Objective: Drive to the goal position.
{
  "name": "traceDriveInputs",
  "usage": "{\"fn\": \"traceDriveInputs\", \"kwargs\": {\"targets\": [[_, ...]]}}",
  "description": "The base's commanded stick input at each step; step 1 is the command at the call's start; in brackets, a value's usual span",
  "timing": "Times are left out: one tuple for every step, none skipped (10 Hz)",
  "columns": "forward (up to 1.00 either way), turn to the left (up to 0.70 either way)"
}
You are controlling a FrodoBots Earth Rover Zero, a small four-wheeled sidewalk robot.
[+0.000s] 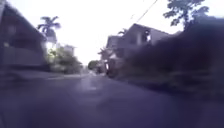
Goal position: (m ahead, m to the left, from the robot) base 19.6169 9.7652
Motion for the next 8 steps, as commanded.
{"fn": "traceDriveInputs", "kwargs": {"targets": [[0.70, 0.00], [0.70, 0.00], [0.70, 0.00], [0.70, 0.00], [0.70, 0.00], [0.70, 0.00], [0.70, 0.00], [0.70, 0.00]]}}
